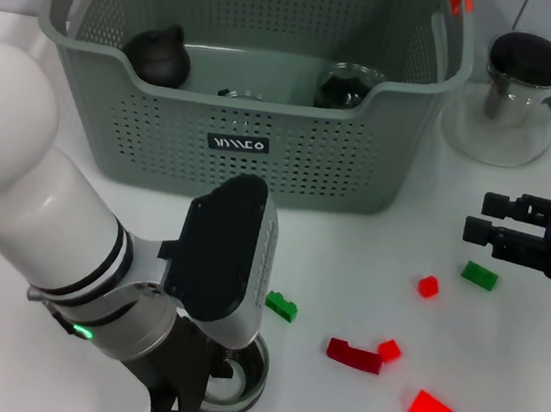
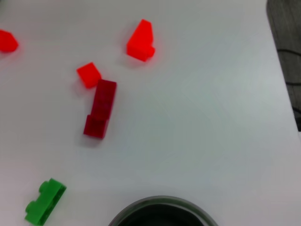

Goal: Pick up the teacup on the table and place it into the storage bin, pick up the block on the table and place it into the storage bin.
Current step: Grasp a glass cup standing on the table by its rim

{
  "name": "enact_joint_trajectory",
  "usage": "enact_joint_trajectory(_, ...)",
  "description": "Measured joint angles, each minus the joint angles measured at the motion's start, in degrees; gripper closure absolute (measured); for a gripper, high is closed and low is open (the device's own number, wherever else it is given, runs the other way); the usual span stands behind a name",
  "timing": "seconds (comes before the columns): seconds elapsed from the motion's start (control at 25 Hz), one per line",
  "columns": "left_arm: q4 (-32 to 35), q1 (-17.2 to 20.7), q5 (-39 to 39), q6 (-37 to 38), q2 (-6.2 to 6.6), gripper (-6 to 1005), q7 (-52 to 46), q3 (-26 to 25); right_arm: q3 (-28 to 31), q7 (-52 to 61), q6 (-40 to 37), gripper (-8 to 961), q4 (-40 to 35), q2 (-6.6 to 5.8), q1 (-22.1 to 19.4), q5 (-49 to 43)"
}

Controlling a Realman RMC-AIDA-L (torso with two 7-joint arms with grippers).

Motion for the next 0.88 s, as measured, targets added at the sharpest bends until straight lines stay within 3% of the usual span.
enact_joint_trajectory(0.28,0.00,0.02,0.90,0.08,0.07,243,-0.99,0.79,0.04,0.00,0.00,292,-0.01,-0.03,-0.24,0.00)
enact_joint_trajectory(0.6,-0.17,0.28,0.96,-0.56,0.08,458,-0.11,1.35,0.38,-0.29,-0.01,291,-0.01,-0.09,-0.74,0.00)
enact_joint_trajectory(0.88,0.42,0.54,0.27,-0.85,0.00,740,0.46,1.78,0.59,-0.62,-0.12,291,-0.01,-0.11,-1.14,0.00)
